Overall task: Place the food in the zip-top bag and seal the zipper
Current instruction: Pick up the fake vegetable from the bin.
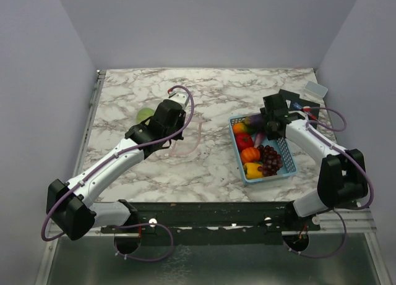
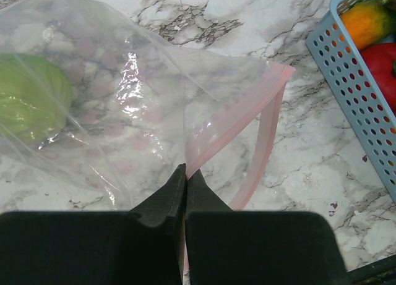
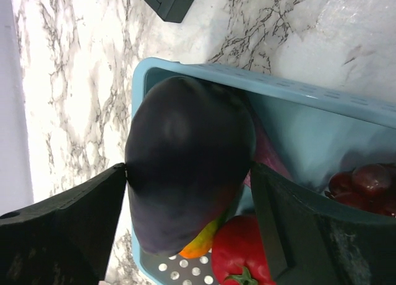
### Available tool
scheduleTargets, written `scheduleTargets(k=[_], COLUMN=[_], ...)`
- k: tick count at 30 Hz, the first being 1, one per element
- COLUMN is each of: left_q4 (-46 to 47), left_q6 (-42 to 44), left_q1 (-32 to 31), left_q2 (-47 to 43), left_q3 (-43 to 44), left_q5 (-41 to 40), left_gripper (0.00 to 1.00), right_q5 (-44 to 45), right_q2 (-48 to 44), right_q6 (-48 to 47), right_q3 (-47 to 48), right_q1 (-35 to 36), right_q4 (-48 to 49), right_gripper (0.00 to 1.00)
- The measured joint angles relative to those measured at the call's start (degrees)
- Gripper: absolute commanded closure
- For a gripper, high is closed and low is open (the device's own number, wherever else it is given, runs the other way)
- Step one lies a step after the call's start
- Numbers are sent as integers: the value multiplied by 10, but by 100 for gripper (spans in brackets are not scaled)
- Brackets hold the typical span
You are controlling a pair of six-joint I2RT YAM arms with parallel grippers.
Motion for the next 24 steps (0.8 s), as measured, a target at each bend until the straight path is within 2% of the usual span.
scheduleTargets(k=[6, 11, 16, 24], left_q4=[0, 0, 0, 0], left_q6=[0, 0, 0, 0], left_q1=[0, 0, 0, 0], left_q2=[2, 4, 4, 4], left_q3=[0, 0, 0, 0], left_q5=[0, 0, 0, 0], left_gripper=[100, 100, 100, 100], right_q5=[0, -1, -1, 0], right_q2=[5, 5, -8, -68], right_q6=[4, 5, -1, -58], right_q3=[-4, -11, -24, -37], right_q1=[-2, -3, -3, -3], right_q4=[18, 31, 42, 45], right_gripper=[38, 70, 98, 99])
